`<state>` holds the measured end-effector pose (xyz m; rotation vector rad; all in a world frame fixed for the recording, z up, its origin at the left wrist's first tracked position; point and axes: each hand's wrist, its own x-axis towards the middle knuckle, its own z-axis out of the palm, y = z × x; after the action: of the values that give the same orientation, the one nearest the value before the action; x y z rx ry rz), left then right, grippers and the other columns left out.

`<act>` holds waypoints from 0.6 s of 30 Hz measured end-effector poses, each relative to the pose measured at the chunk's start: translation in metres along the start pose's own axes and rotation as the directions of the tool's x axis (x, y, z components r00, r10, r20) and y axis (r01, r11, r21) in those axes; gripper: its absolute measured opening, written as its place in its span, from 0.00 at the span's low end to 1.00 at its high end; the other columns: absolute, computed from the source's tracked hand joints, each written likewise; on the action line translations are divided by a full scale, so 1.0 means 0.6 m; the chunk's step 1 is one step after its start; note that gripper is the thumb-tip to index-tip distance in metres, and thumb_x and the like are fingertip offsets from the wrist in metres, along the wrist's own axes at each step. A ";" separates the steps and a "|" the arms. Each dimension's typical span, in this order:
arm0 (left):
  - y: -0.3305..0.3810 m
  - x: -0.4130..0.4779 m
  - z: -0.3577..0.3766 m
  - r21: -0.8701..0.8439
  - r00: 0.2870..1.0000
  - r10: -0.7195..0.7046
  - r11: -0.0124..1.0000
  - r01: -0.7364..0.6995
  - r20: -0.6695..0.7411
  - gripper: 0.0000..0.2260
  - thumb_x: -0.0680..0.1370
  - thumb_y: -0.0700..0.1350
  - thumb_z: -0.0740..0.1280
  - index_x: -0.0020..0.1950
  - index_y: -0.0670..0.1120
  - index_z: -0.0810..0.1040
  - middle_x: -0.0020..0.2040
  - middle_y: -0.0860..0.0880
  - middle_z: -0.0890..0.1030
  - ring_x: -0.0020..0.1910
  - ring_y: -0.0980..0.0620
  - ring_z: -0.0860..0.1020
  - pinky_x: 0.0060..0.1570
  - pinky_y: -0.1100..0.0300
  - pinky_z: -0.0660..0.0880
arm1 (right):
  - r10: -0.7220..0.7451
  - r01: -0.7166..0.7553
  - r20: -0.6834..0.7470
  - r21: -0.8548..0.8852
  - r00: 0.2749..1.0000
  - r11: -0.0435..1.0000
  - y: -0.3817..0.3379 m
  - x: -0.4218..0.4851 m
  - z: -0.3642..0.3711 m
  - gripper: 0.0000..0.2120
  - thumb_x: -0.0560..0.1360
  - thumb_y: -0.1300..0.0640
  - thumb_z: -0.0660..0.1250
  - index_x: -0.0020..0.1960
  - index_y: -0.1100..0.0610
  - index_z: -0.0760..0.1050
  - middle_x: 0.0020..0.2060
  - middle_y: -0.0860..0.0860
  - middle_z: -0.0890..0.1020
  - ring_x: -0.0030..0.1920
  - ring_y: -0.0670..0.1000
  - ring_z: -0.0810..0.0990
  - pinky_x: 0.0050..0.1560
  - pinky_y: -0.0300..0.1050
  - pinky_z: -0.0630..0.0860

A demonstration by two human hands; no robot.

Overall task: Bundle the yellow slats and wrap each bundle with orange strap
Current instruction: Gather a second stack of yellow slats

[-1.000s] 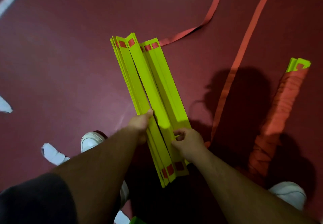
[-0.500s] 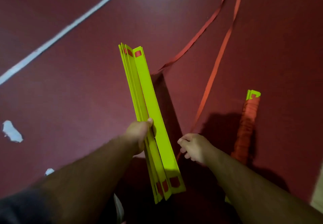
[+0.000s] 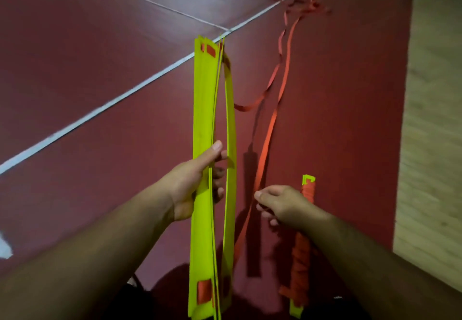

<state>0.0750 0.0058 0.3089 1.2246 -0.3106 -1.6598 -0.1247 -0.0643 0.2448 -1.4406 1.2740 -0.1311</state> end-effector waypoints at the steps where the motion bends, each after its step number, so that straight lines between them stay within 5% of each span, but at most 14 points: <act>1: 0.005 -0.011 0.009 -0.003 0.999 0.003 1.000 -0.003 0.038 0.22 0.66 0.61 0.73 0.53 0.49 0.81 0.34 0.51 0.70 0.29 0.53 0.68 0.31 0.59 0.72 | -0.028 0.028 -0.052 -0.002 0.998 1.000 -0.005 -0.010 -0.003 0.14 0.80 0.45 0.64 0.44 0.54 0.77 0.38 0.52 0.76 0.36 0.50 0.74 0.36 0.44 0.72; 3: 0.013 -0.028 0.026 -0.016 0.992 0.005 1.000 -0.003 0.123 0.22 0.69 0.57 0.71 0.59 0.48 0.79 0.33 0.51 0.68 0.28 0.54 0.66 0.31 0.61 0.71 | -0.009 0.024 -0.108 0.141 0.994 0.990 -0.012 -0.021 -0.008 0.23 0.77 0.36 0.61 0.56 0.56 0.77 0.44 0.53 0.76 0.44 0.52 0.76 0.47 0.47 0.72; 6: 0.016 -0.043 0.038 -0.049 0.968 -0.003 0.999 0.015 0.251 0.21 0.72 0.55 0.68 0.62 0.48 0.77 0.33 0.51 0.67 0.28 0.54 0.65 0.32 0.61 0.70 | 0.113 -0.119 0.045 0.539 0.993 0.834 -0.006 -0.006 -0.001 0.47 0.62 0.24 0.55 0.74 0.50 0.65 0.65 0.55 0.76 0.64 0.56 0.75 0.63 0.55 0.69; 10: 0.014 -0.046 0.041 -0.112 0.938 -0.029 0.991 0.073 0.346 0.17 0.72 0.54 0.64 0.57 0.48 0.77 0.33 0.50 0.67 0.26 0.54 0.65 0.30 0.61 0.68 | 0.003 -0.119 0.156 0.739 0.988 0.663 -0.004 0.016 0.024 0.54 0.59 0.19 0.61 0.72 0.56 0.70 0.59 0.58 0.80 0.60 0.61 0.76 0.60 0.58 0.68; 15: 0.012 -0.039 0.018 -0.098 0.943 -0.042 0.992 0.079 0.330 0.15 0.74 0.52 0.62 0.55 0.45 0.79 0.35 0.47 0.70 0.29 0.51 0.67 0.30 0.61 0.66 | -0.089 -0.151 0.256 0.778 0.963 0.609 0.008 0.018 0.022 0.49 0.66 0.23 0.62 0.69 0.61 0.73 0.64 0.65 0.77 0.67 0.68 0.71 0.64 0.67 0.67; 18: 0.019 -0.030 0.000 -0.075 0.962 -0.013 0.997 0.035 0.274 0.14 0.76 0.50 0.61 0.52 0.43 0.80 0.38 0.46 0.73 0.31 0.50 0.70 0.28 0.61 0.67 | -0.141 -0.078 0.207 0.782 0.968 0.619 -0.001 0.010 0.020 0.30 0.73 0.44 0.71 0.69 0.60 0.74 0.63 0.64 0.78 0.64 0.65 0.76 0.65 0.68 0.71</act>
<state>0.0809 0.0155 0.3267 0.9429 -0.3962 -1.8480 -0.1136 -0.0610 0.2377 -0.6642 0.7963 -0.4645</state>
